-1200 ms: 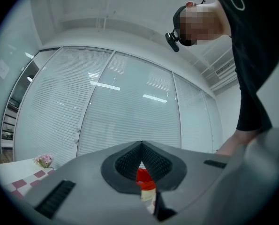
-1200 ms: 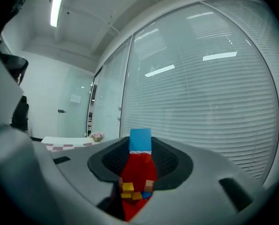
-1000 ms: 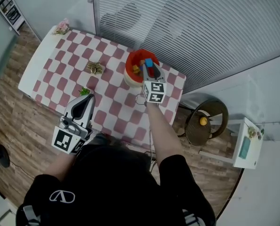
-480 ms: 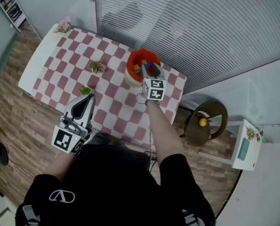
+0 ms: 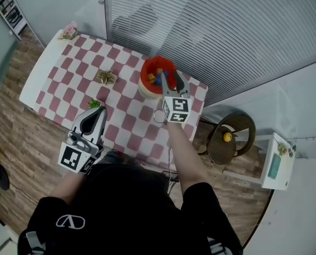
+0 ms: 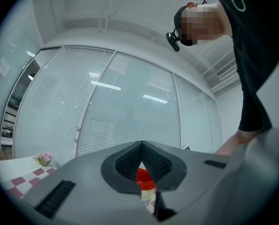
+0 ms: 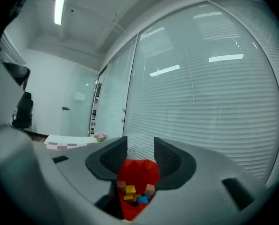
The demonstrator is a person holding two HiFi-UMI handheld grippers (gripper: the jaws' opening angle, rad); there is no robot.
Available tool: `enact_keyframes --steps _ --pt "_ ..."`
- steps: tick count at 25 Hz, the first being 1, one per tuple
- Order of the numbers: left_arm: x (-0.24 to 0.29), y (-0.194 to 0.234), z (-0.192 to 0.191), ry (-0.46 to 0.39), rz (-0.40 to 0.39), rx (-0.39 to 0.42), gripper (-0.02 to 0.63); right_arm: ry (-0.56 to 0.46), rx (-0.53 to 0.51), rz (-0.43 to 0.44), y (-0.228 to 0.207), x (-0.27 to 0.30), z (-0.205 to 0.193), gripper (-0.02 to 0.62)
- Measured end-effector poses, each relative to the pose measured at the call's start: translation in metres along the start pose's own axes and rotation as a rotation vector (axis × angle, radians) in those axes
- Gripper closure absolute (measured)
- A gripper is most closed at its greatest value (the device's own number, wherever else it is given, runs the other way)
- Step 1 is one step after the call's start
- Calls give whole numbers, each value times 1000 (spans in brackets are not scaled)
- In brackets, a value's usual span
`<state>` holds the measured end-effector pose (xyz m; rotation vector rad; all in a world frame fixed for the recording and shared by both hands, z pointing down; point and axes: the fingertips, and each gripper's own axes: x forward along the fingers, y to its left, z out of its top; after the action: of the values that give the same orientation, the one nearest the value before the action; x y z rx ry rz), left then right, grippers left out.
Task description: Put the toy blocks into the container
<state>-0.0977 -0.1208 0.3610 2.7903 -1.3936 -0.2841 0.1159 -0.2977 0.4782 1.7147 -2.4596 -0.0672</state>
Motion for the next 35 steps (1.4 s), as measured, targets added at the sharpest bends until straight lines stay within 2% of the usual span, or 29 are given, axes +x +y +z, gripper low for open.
enact_keyframes --steps 2,5,7,10,12,15,18,20,25,32,35 --pt "2 -1 0 -3 -7 -4 601 -73 -2 10 5 -17 30 413" --pt "-2 -5 -16 43 -38 -21 601 -161 -9 38 17 -48 70 430" --pt "2 -9 -13 33 -53 -27 601 -206 -18 54 26 -72 92 437" --pt "14 -16 5 -30 -70 -36 601 -254 -26 68 38 -108 116 446" --pt "13 -16 -5 6 -78 -23 601 -267 -32 76 47 -129 123 454" --pt "13 -20 -16 38 -105 -28 601 -281 -37 67 53 -156 129 472" --pt "20 -28 -9 15 -124 -25 601 -292 -40 55 59 -179 131 494" --pt "26 -33 -2 -9 -133 -22 601 -297 -48 45 62 -191 131 525" --pt "26 -46 -9 13 -186 -28 601 -310 -35 7 67 -217 130 594" --pt "28 -57 -10 20 -217 -24 601 -268 -8 -38 61 -234 112 597" --pt "32 -61 3 -20 -211 -17 601 -253 -1 -47 60 -237 106 597"
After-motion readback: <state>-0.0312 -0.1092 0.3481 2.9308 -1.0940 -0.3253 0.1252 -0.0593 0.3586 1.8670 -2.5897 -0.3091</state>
